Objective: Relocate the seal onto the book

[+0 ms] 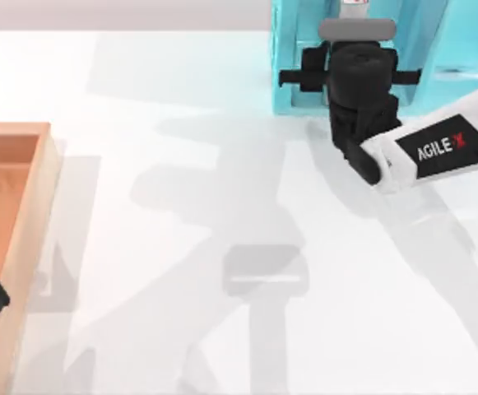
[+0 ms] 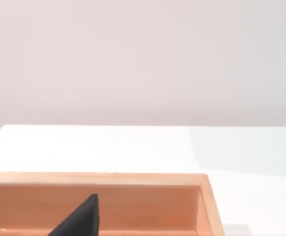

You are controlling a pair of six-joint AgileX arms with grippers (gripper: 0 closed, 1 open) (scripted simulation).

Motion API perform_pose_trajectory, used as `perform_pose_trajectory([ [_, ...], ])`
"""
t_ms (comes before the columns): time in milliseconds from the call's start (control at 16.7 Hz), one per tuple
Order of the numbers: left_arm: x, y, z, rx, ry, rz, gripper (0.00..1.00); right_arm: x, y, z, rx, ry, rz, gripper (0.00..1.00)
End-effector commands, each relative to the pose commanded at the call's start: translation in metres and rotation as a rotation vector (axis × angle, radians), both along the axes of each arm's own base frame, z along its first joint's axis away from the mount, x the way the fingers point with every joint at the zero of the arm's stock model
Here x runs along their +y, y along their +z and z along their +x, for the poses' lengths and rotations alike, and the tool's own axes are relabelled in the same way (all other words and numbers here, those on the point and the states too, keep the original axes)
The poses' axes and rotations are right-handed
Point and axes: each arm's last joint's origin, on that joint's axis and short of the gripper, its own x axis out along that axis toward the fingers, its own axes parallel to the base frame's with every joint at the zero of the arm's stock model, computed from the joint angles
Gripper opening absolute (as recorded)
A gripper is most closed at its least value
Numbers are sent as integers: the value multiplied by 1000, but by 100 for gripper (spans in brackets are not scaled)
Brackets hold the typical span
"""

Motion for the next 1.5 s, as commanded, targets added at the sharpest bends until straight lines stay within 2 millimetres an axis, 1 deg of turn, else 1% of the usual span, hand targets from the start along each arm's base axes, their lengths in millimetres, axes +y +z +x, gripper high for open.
perform_pose_trajectory([
  [120, 0, 0, 0, 0, 0, 0, 100, 8, 11, -21, 55, 8, -33, 0],
  [180, 0, 0, 0, 0, 0, 0, 100, 12, 23, -32, 67, 17, -44, 0],
  [240, 0, 0, 0, 0, 0, 0, 100, 17, 42, -42, 54, 26, -41, 0],
  [300, 0, 0, 0, 0, 0, 0, 100, 20, 67, -52, 26, 33, -28, 0],
  [360, 0, 0, 0, 0, 0, 0, 100, 21, 96, -63, -15, 35, -5, 0],
  [420, 0, 0, 0, 0, 0, 0, 100, 19, 126, -76, -60, 31, 25, 0],
  [480, 0, 0, 0, 0, 0, 0, 100, 13, 153, -91, -96, 22, 50, 0],
  [540, 0, 0, 0, 0, 0, 0, 100, 8, 171, -106, -109, 12, 61, 0],
  [600, 0, 0, 0, 0, 0, 0, 100, 3, 182, -122, -105, 7, 59, 0],
  [660, 0, 0, 0, 0, 0, 0, 100, 0, 187, -137, -90, 8, 48, 0],
  [780, 0, 0, 0, 0, 0, 0, 100, -3, 191, -164, -63, 15, 26, 0],
  [900, 0, 0, 0, 0, 0, 0, 100, -4, 195, -181, -57, 16, 26, 0],
  [1020, 0, 0, 0, 0, 0, 0, 100, -4, 197, -185, -61, 13, 34, 0],
  [1260, 0, 0, 0, 0, 0, 0, 100, -4, 195, -183, -57, 11, 30, 0],
  [1380, 0, 0, 0, 0, 0, 0, 100, 3, 192, -181, -50, 21, -8, 0],
  [1500, 0, 0, 0, 0, 0, 0, 100, 18, 184, -179, -31, 43, -101, 0],
])
